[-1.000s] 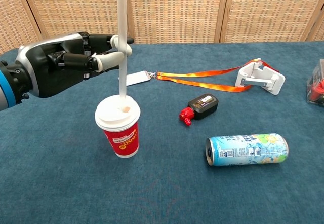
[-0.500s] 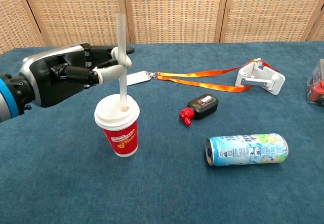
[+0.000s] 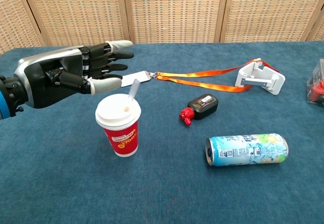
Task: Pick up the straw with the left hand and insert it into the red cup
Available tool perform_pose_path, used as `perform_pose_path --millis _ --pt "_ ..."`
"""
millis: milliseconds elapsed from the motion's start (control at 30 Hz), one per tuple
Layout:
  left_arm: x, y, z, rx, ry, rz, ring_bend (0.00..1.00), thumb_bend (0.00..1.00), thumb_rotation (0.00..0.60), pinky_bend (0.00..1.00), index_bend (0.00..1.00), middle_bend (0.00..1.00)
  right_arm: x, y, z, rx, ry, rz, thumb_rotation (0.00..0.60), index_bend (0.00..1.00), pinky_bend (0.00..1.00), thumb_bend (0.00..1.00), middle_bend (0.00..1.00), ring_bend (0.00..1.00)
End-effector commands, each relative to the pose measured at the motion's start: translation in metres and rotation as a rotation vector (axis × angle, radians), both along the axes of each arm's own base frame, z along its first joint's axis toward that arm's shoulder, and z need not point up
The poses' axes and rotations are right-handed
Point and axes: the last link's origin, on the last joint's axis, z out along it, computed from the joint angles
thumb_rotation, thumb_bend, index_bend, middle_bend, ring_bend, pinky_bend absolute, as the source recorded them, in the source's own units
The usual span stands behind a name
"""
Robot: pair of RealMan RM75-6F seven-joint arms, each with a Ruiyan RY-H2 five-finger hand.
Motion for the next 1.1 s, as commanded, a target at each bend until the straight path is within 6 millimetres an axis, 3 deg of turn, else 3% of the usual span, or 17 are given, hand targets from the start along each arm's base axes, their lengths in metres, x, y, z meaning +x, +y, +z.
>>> perform_pose_path --millis 33,167,300,533,633,767,833,1100 --pt "-0.001 0.001 0.002 0.009 0.0 0.0 0.0 0.35 0.6 0.0 0.0 0.0 0.0 0.0 0.0 0.0 0.0 0.0 0.6 0.1 0.0 0.05 0.0 0.0" --pt "-0.004 0.003 0.011 0.051 -0.011 0.011 0.0 0.35 0.6 0.0 0.0 0.0 -0.001 0.0 0.0 -0.002 0.001 -0.003 0.6 0.1 0.0 0.05 0.0 0.0" --pt "-0.017 0.009 0.03 0.213 0.074 0.001 0.0 0.35 0.6 0.0 0.0 0.0 -0.001 -0.001 0.0 -0.003 0.004 -0.005 0.6 0.1 0.0 0.05 0.0 0.0" --pt "-0.05 0.004 0.079 0.616 0.477 -0.053 0.0 0.35 0.6 0.0 0.0 0.0 -0.001 -0.001 -0.001 -0.002 0.019 -0.009 0.6 0.09 0.0 0.05 0.0 0.0" --pt "-0.071 -0.011 0.096 0.753 0.777 -0.091 0.0 0.35 0.6 0.0 0.0 0.0 -0.002 -0.001 -0.002 -0.004 0.032 -0.016 0.6 0.09 0.0 0.05 0.0 0.0" --pt "-0.093 -0.038 0.107 0.772 1.047 -0.065 0.0 0.27 0.6 0.0 0.0 0.0 -0.002 0.0 -0.003 0.006 0.053 -0.026 0.6 0.08 0.0 0.05 0.0 0.0" --pt "-0.118 -0.069 0.111 0.692 1.217 -0.035 0.0 0.26 0.6 0.0 0.0 0.0 0.001 0.0 -0.006 0.017 0.073 -0.017 0.6 0.08 0.0 0.05 0.0 0.0" --pt "-0.132 -0.098 0.122 0.655 1.3 0.008 0.0 0.19 0.6 0.0 0.0 0.0 0.003 0.001 -0.012 0.039 0.103 -0.025 0.6 0.03 0.0 0.04 0.0 0.0"
